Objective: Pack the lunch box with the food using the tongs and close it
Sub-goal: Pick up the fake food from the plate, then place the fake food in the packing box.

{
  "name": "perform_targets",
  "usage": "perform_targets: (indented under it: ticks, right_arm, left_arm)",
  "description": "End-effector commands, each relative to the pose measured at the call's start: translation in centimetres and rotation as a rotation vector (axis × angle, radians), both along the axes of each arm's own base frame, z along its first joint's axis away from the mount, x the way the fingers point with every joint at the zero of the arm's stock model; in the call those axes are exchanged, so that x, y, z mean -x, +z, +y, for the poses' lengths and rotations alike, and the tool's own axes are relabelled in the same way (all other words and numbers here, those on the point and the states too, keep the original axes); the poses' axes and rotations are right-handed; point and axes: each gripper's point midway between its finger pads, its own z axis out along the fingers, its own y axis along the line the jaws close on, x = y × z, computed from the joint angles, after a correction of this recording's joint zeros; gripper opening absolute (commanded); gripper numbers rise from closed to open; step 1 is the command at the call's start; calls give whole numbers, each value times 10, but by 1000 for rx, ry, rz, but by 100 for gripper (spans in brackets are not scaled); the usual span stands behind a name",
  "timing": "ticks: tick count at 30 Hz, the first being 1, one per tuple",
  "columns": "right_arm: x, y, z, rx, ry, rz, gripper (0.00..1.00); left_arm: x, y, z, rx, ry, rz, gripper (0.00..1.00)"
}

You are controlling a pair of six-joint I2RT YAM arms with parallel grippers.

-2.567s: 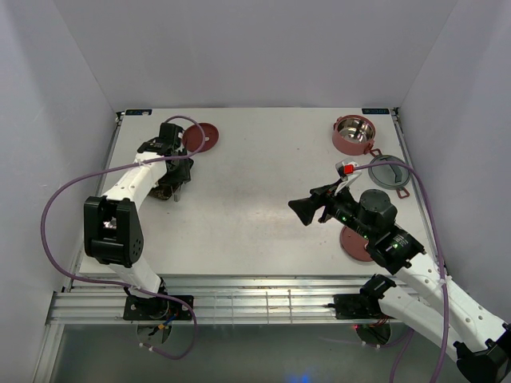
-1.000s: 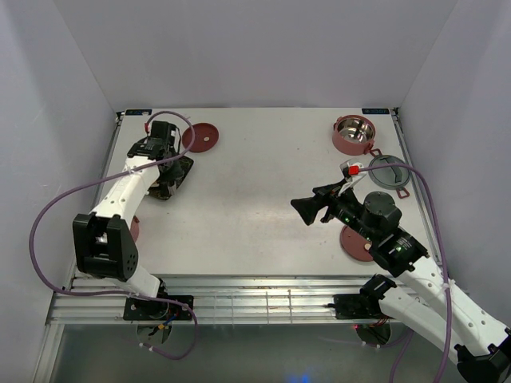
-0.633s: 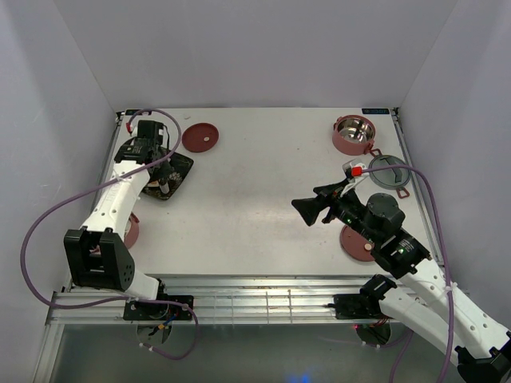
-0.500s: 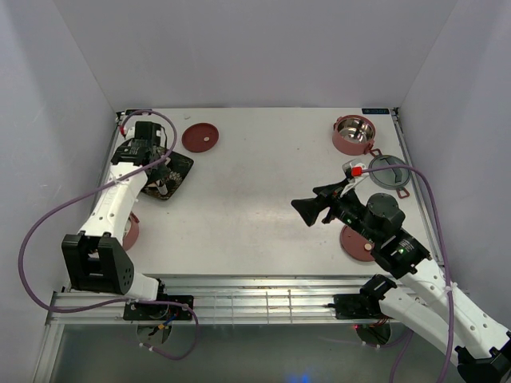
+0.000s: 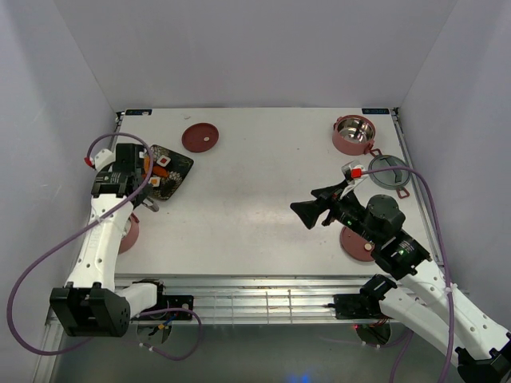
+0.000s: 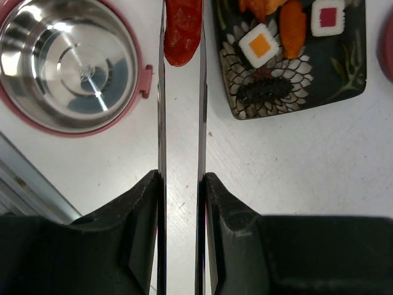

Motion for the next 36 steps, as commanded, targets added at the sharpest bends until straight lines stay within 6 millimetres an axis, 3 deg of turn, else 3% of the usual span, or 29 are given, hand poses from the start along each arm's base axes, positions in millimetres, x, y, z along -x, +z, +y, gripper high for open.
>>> perform_targets:
  ticks: [1,8,14,25,32,35,36]
  right_arm:
    - [2,12,4,-39,24,-36,95]
    - [4,11,5,-45,34,-34,95]
    - [5,11,7,-46,46,-31,95]
    - [4,9,8,-49,46,-28,95]
    - [3,8,7,-45,39,-26,95]
    - [3,8,7,-46,39,-27,95]
    - [3,8,7,-45,37,-26,95]
  left_arm:
    - [17,12,6,29,105,-86,0]
    - [64,-1,22,5,317,18,0]
    - [79,-15,19,38,379,45,0]
    - [86,-43,13,73,401,71,0]
    - [80,-45,18,48,416,72,0]
    - [80,-44,21,30,423,66,17]
    - [80,-44,22,27,423,63,33]
